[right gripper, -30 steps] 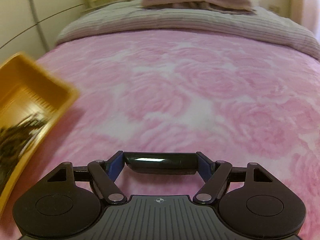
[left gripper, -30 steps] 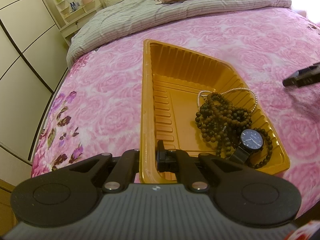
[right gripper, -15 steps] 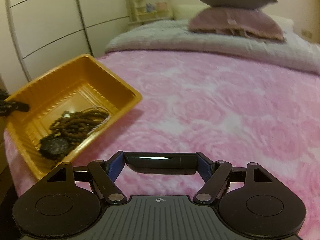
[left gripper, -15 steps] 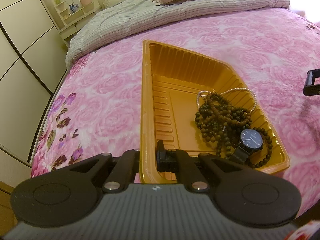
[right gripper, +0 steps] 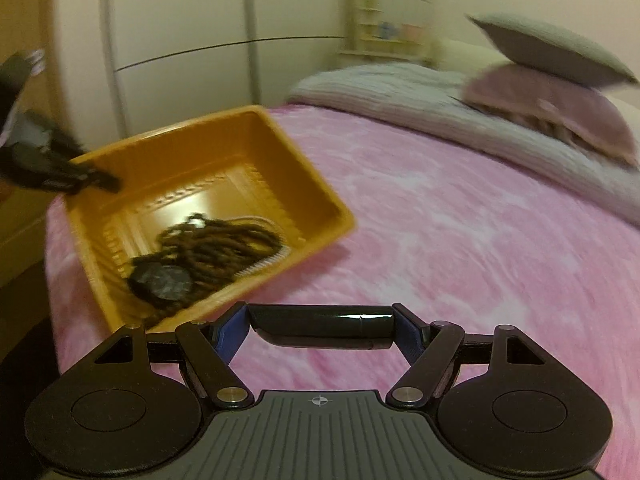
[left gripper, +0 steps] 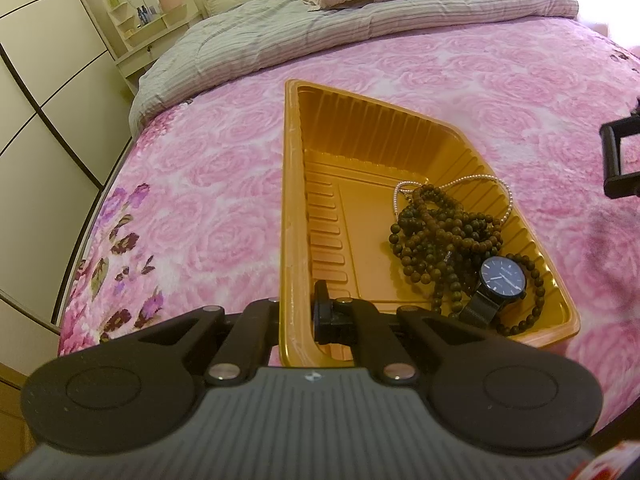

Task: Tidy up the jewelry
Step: 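Lift the black case with the right tool and carry it over the tray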

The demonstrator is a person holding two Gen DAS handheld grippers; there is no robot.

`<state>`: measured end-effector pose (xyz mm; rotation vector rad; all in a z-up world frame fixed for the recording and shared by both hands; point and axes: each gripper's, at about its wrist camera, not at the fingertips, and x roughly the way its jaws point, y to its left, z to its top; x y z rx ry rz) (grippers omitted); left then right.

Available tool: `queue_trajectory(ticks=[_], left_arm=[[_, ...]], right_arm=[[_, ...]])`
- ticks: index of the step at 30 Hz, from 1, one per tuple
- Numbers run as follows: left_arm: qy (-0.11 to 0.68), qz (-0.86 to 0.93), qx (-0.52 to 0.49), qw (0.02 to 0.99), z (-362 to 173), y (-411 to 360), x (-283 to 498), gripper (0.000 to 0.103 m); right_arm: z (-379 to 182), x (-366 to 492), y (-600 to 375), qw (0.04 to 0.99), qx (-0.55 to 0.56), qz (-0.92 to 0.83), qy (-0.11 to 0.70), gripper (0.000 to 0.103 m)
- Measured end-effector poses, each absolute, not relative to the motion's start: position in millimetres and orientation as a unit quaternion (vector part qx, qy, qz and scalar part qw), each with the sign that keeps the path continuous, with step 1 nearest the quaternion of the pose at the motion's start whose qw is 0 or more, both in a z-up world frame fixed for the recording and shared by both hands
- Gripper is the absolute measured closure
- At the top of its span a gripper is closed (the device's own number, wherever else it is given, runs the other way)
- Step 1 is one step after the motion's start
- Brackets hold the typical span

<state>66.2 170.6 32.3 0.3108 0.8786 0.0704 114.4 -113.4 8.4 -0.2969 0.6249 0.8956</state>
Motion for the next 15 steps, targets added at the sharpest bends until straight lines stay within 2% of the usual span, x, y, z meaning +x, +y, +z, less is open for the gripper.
queue_trajectory(ticks=[15], left_arm=[[0.423,0.039,0.132,0.896,32.7,175.2,65.5,0.101]], right_arm=[[32.5,116.4,-54.7,0.798,-0.238,0.505,0.230,0.028]])
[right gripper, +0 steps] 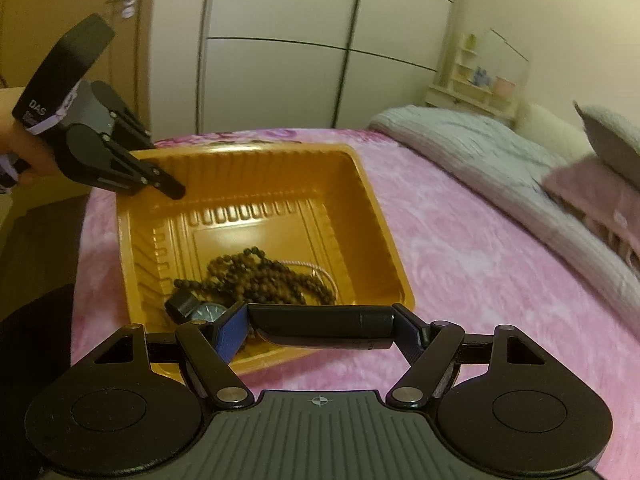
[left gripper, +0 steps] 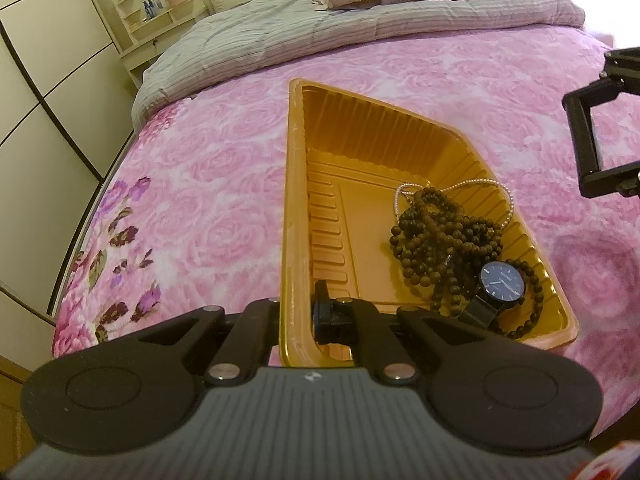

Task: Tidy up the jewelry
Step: 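Lift the black case with the right tool and carry it over the tray, then lower the black case into the tray and open the right tool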

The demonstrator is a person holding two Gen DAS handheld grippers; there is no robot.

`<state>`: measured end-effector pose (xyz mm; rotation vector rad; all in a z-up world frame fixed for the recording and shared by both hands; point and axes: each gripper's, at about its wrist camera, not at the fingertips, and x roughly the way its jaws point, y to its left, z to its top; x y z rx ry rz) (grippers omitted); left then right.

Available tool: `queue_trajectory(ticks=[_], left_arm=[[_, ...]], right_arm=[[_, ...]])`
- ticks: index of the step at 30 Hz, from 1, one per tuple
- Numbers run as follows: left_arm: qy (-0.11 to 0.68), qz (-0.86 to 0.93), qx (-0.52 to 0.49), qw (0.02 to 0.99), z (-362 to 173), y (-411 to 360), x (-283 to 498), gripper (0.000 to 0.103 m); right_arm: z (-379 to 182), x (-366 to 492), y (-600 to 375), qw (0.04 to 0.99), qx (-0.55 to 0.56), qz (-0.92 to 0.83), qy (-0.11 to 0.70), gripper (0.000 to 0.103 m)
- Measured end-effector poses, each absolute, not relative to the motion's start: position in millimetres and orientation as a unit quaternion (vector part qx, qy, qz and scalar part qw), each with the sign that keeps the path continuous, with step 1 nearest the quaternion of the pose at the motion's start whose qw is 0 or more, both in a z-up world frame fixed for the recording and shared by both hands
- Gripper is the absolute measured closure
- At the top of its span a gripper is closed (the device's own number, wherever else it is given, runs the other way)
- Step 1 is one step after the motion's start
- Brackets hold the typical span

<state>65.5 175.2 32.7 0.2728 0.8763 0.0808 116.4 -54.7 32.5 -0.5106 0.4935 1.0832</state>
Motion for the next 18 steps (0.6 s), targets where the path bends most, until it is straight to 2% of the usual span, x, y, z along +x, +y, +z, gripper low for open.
queue_trajectory(ticks=[18], left_arm=[[0.424,0.039,0.126,0.896,30.8,179.1,65.1,0.101]], right_arm=[[26.5,112.3,31.0,0.671,-0.389,0.601,0.191,0.028]])
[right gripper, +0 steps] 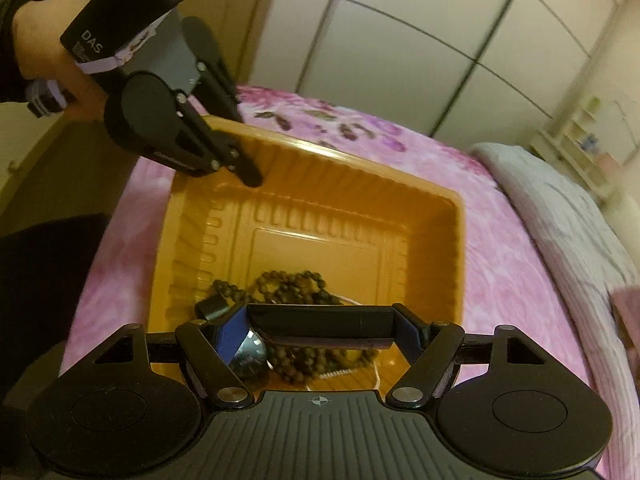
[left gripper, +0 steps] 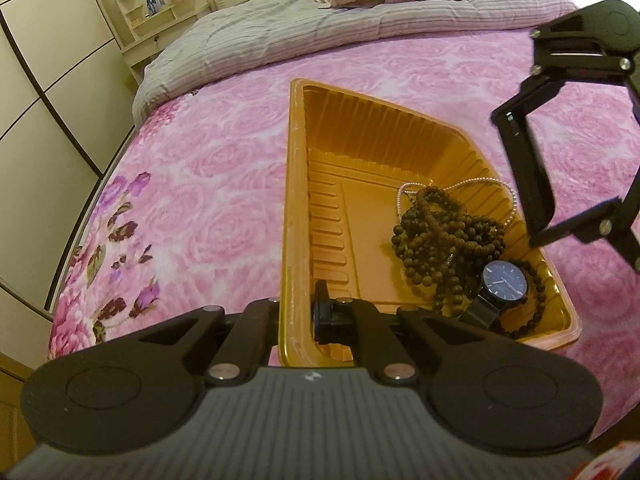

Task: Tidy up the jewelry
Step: 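Lower the black case into the tray and open the right tool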

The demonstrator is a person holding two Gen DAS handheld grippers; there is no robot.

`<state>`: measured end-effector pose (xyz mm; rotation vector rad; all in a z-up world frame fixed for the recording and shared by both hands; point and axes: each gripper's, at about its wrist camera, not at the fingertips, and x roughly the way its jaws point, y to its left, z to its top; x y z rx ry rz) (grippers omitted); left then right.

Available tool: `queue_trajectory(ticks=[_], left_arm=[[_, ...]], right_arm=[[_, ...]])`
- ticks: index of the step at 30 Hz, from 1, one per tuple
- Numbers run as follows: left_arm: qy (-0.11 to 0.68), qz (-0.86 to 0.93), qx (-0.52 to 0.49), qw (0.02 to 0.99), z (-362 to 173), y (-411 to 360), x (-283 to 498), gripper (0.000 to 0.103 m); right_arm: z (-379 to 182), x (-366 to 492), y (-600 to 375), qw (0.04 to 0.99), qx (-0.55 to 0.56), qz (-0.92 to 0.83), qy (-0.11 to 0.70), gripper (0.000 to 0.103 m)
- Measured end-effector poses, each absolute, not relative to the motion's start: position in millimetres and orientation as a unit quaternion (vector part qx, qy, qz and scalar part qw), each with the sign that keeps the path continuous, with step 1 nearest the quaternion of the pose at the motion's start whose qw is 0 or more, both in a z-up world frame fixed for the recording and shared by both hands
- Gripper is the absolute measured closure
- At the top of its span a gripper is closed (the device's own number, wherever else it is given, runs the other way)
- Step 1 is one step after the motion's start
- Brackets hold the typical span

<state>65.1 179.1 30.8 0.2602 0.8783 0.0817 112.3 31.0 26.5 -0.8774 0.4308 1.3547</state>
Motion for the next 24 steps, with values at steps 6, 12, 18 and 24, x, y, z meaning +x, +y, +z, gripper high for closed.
queue_trajectory(ticks=[6,12,18,24], left_arm=[[0.425,0.039,0.122,0.896,29.4,181.4,65.1,0.101],[0.425,0.038,0.122,0.896,29.0,181.8,65.2,0.100],[0.425,0.038,0.122,0.896,28.7,182.1,65.2,0.101],[0.425,0.038,0.121,0.896,28.0,181.3,65.2,0.101]], right_arm=[[23.1,110.1,49.4,0.650,-0.406,0.615,0.186,0.028],[17.9,106.3,59.4,0.639,-0.424,0.615,0.182,0.028],[19.3,106.2,60.2,0.640,-0.426,0.614,0.180,0.028],[17.2,105.8,62.4,0.639,-0.431,0.612,0.177,0.028]])
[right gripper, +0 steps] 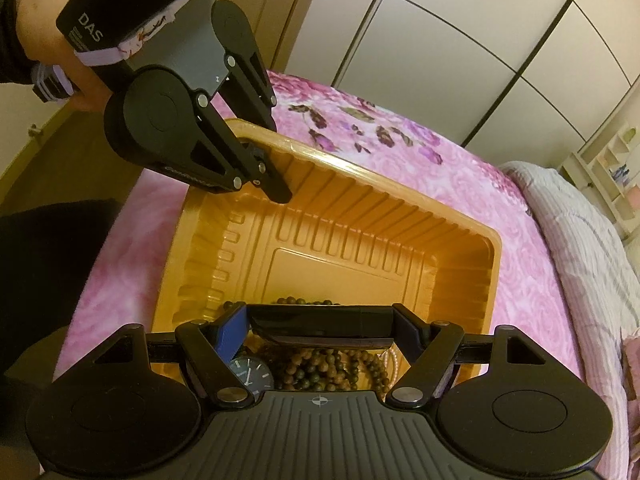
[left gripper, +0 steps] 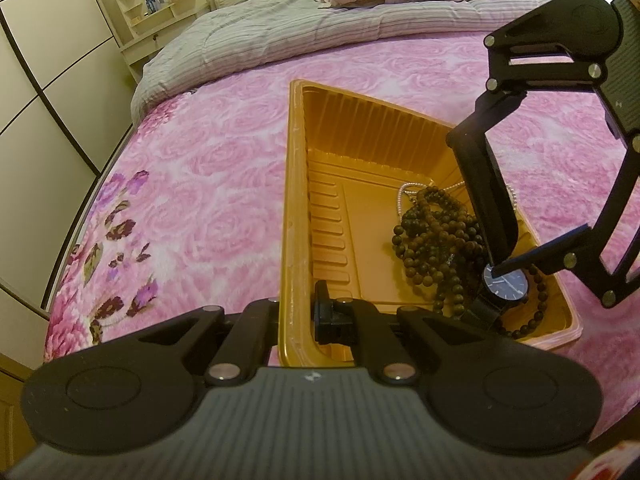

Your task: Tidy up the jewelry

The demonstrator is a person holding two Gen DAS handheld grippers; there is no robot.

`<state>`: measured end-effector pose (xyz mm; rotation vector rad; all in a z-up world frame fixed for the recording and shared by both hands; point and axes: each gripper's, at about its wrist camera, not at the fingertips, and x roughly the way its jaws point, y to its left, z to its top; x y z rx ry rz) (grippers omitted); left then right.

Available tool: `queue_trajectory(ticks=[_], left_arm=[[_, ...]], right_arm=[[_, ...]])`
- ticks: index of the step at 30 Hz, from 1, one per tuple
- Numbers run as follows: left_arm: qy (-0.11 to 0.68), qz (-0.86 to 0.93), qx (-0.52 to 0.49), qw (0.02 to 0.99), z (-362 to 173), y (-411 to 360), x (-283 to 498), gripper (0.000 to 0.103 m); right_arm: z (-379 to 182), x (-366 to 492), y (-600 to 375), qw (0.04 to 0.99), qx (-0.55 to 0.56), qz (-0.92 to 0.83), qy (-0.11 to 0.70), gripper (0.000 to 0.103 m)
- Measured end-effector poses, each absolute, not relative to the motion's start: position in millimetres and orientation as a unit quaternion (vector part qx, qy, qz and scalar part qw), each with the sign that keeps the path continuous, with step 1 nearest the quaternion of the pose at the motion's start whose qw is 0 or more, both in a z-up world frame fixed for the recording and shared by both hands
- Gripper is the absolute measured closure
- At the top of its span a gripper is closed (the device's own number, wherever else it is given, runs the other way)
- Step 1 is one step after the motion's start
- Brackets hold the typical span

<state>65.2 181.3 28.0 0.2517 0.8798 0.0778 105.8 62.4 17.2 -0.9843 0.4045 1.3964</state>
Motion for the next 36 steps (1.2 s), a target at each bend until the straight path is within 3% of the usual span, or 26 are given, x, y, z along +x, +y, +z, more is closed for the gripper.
queue_trajectory(ticks=[22,30,36], left_arm=[[0.425,0.038,0.120,0.896,27.9,182.2,66.1,0.100],[0.422,0.041,0.106,0.899,26.2,187.4,64.4,0.100],[0.422,0.036,0.071,0.903,21.7,200.6,61.9,0.100]], right_arm=[[26.1,114.5,56.3,0.686,-0.369,0.604,0.167,0.027],[32.5,130.2,12.8,0.763,-0.279,0.541,0.218,0.026],[25.5,139.9,-46.2,0.839,-0.142,0.436,0.294,0.026]])
